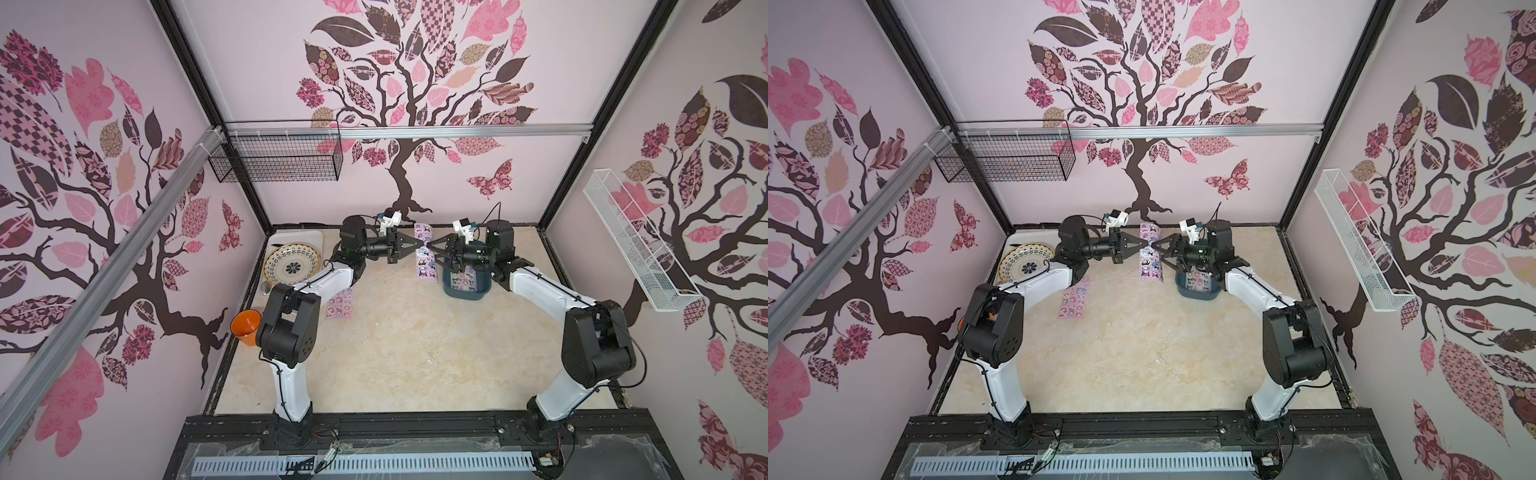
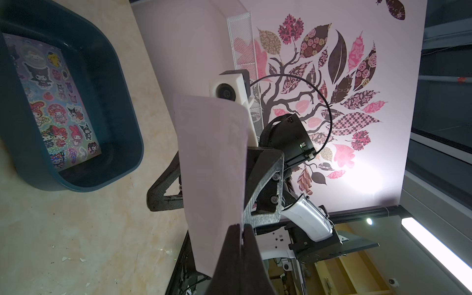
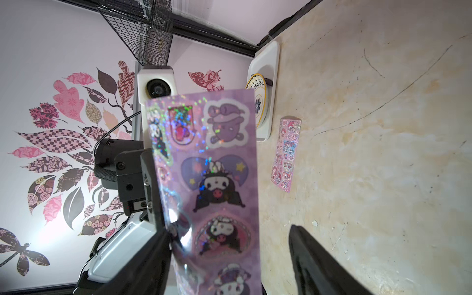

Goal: Take the stickers out of the storage box
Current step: Place the sticker at the center of the board.

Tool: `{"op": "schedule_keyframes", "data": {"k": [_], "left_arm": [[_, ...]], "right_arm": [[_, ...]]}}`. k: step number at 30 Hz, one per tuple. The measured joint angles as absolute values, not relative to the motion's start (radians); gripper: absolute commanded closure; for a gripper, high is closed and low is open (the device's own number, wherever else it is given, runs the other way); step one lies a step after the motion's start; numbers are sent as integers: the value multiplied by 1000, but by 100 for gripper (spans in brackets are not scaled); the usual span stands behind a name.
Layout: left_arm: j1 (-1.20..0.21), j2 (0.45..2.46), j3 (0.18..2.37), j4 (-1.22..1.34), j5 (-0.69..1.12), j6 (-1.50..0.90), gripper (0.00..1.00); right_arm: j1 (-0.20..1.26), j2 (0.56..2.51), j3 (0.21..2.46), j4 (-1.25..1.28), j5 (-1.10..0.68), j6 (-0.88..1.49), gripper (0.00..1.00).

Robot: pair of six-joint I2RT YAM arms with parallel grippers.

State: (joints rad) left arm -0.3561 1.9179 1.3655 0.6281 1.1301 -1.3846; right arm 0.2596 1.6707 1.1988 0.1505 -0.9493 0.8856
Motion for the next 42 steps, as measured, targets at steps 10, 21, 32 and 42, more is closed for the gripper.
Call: {"op": "schedule_keyframes", "data": {"k": [10, 21, 32, 42], "left_arm": [[-351, 1931, 1346, 596, 1127, -1371, 100], [-337, 1931, 1346, 455, 1118, -1266, 100], [-328, 1922, 1346, 265, 1105, -1117, 100], [-327, 1901, 1346, 201, 1104, -1062, 100]], "right_arm": [[260, 1653, 1194, 117, -966, 874, 37], [262, 1616, 1194, 33, -955, 824, 54], [262, 1616, 1194, -46, -932, 767, 76], [265, 1616, 1194, -111, -907, 732, 100]]}}
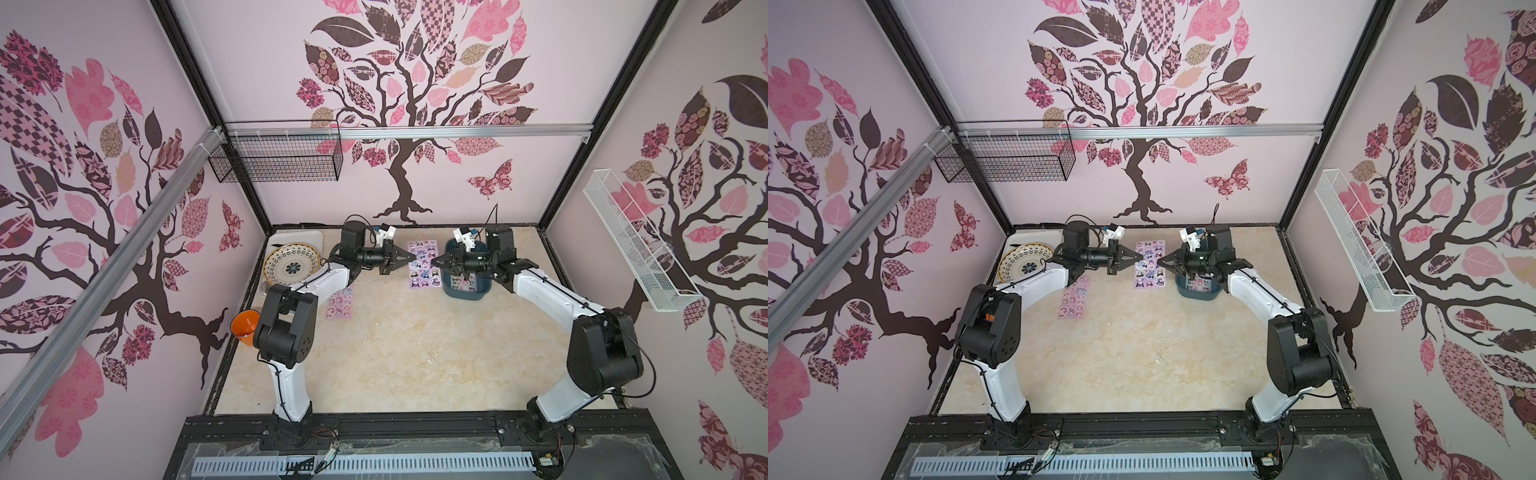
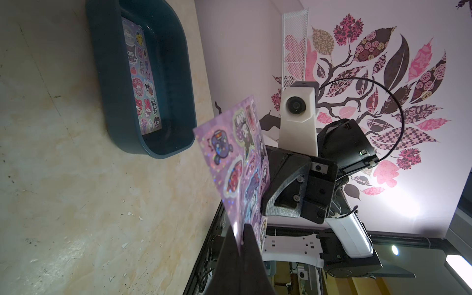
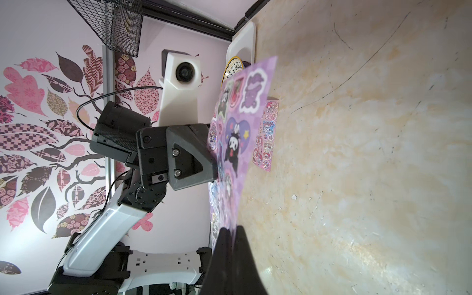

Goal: Take the stickers out of the storage box
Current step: Place the sticker at the center of the board.

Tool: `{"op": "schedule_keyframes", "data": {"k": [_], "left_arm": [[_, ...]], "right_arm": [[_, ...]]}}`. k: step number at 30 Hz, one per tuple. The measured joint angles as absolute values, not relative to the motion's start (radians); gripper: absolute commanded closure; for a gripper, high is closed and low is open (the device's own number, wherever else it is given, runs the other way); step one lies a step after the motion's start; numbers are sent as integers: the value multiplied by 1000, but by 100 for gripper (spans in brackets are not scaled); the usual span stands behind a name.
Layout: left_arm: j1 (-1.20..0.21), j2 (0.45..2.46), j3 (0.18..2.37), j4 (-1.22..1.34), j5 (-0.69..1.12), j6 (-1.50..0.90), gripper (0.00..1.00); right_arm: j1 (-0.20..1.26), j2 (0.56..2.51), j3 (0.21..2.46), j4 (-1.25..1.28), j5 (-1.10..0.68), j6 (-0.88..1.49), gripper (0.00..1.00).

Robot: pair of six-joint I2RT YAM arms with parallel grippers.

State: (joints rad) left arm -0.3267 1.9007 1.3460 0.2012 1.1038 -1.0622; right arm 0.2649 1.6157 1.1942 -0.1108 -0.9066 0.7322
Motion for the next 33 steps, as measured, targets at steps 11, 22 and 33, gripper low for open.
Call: {"op": "schedule_keyframes", "data": {"k": [11, 22, 33], "left_arm": [[-322, 1893, 1358, 12, 1092, -932, 84], [-76, 1773, 1296, -274, 977, -730, 68], [56, 1608, 1148, -339, 850, -622, 68]], "right_arm": [[295, 1616, 1205, -207, -855, 674, 100], [398, 1709, 1319, -258, -772, 649, 100], [601, 2071, 1496, -87, -690, 780, 100]]}}
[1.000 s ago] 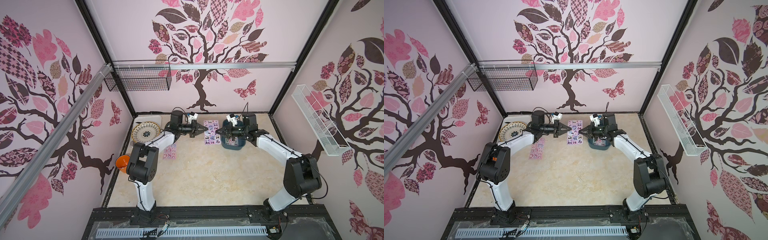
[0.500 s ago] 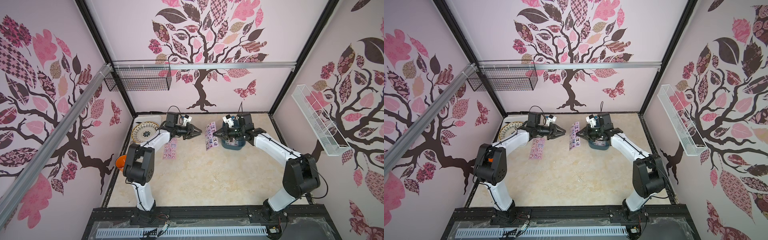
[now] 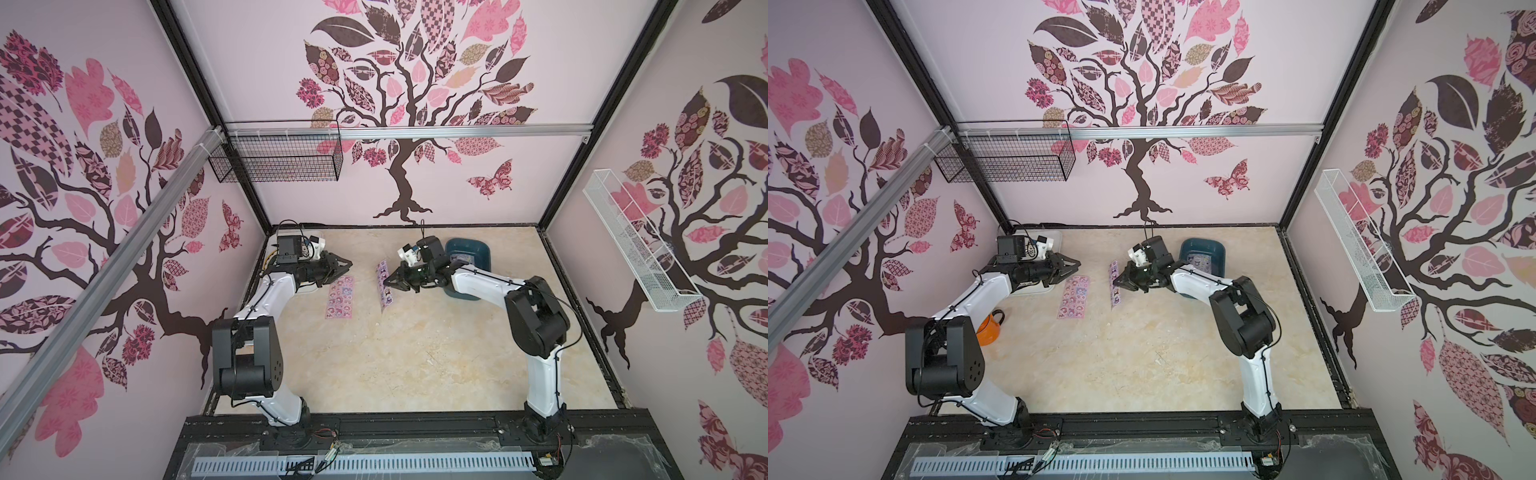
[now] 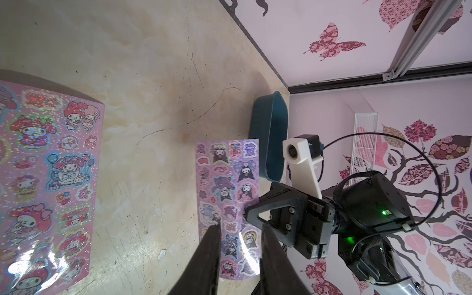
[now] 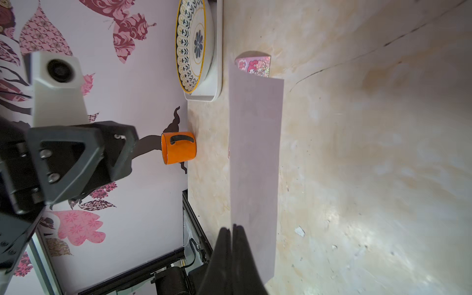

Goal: Take the stickers out of the storage box
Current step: Place the sticker at the center of the board.

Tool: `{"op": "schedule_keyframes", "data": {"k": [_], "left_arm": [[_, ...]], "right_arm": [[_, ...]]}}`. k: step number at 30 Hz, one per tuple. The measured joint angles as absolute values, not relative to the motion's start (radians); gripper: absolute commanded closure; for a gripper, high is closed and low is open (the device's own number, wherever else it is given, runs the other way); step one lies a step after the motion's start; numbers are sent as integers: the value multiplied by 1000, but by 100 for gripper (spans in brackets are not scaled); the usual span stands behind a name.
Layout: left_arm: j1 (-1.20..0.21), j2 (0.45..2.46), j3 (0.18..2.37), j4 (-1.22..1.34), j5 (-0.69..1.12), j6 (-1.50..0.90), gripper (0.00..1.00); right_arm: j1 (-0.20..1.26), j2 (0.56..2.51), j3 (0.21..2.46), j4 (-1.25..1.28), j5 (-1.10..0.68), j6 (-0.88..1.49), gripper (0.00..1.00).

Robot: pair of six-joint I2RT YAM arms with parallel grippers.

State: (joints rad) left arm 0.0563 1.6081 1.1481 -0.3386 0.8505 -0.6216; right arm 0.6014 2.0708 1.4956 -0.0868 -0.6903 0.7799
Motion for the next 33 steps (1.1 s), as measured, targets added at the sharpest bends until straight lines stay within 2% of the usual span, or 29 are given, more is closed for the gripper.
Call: {"op": "schedule_keyframes", "data": {"k": [5, 17, 33], "left_arm": [[57, 1605, 1132, -348, 840, -604, 68], [56, 1612, 1128, -329, 874, -614, 68], [41, 1613, 1115, -321, 883, -628, 68]], "right_arm": [[625, 2138, 1502, -45, -632, 812, 100], [605, 2160, 1403, -7, -538, 823, 100], [647, 2252, 1489, 48, -470, 880, 100]]}}
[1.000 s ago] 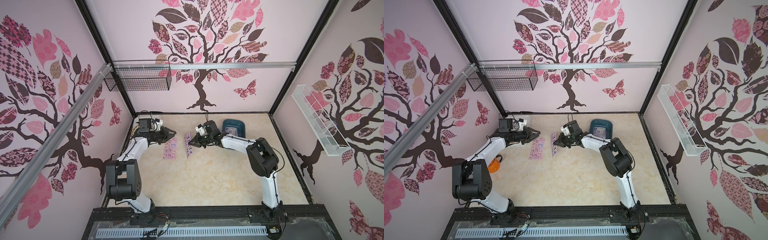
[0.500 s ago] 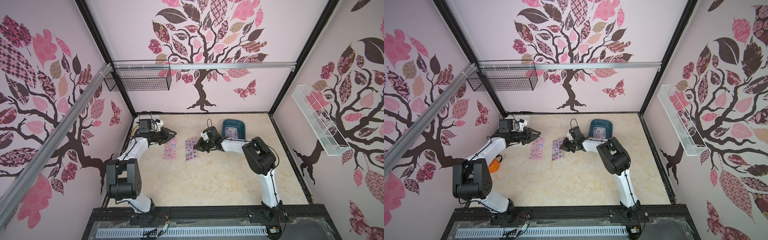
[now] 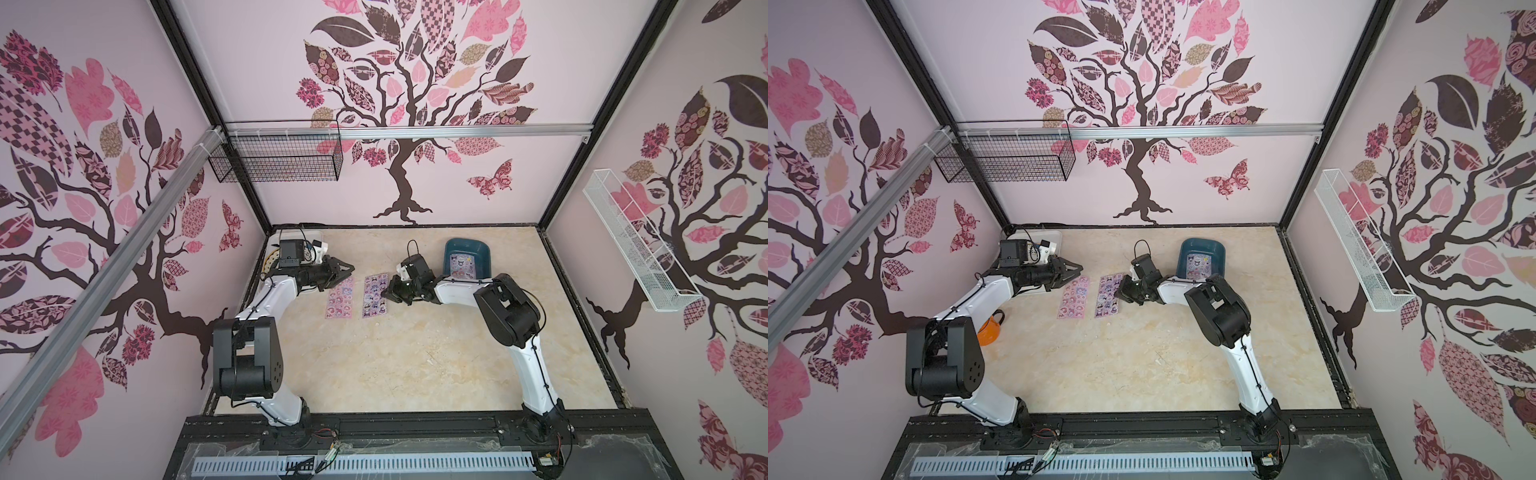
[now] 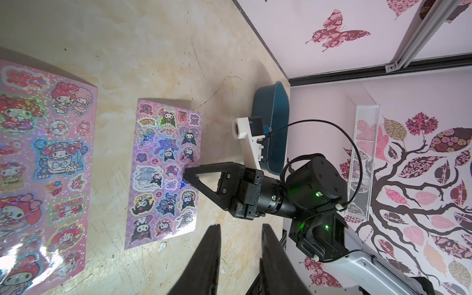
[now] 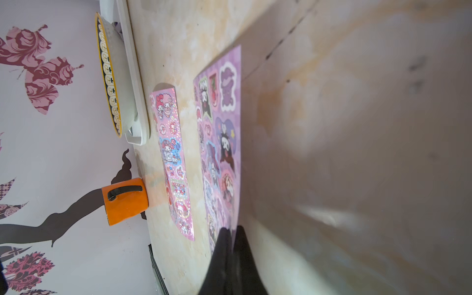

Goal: Take the stickers out of the storage box
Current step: Place the sticker at the center of the board.

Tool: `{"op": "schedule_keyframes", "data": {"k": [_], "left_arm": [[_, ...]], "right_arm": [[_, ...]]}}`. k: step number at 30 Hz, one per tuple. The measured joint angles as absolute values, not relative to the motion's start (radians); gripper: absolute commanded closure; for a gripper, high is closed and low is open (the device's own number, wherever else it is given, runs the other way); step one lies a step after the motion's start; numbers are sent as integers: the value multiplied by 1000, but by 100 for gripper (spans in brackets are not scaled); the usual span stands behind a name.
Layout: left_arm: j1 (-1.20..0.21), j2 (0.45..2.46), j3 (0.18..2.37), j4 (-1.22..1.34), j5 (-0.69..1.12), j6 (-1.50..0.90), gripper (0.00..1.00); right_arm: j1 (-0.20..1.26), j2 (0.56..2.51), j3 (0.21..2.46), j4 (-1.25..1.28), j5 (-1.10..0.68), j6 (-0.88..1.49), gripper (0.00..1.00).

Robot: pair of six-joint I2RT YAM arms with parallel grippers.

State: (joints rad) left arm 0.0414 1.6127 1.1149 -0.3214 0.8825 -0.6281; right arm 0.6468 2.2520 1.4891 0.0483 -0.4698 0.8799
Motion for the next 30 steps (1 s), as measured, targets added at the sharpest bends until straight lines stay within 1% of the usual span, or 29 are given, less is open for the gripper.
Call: {"op": "schedule_keyframes", "data": {"k": [7, 17, 24, 30], "left_arm": [[-3, 1613, 1115, -325, 879, -620, 68], [-7, 1614, 1115, -327, 875, -611, 68], [-7, 1615, 1115, -328, 875, -606, 68], [-7, 1615, 1115, -330, 874, -605, 68]], "right_arm": [[665, 2280, 1518, 30, -443, 878, 100], [670, 2282, 1559, 12, -441, 871, 100], [671, 2288, 1559, 4, -443, 871, 93], [671, 2313, 1563, 5, -460, 871, 90]]}}
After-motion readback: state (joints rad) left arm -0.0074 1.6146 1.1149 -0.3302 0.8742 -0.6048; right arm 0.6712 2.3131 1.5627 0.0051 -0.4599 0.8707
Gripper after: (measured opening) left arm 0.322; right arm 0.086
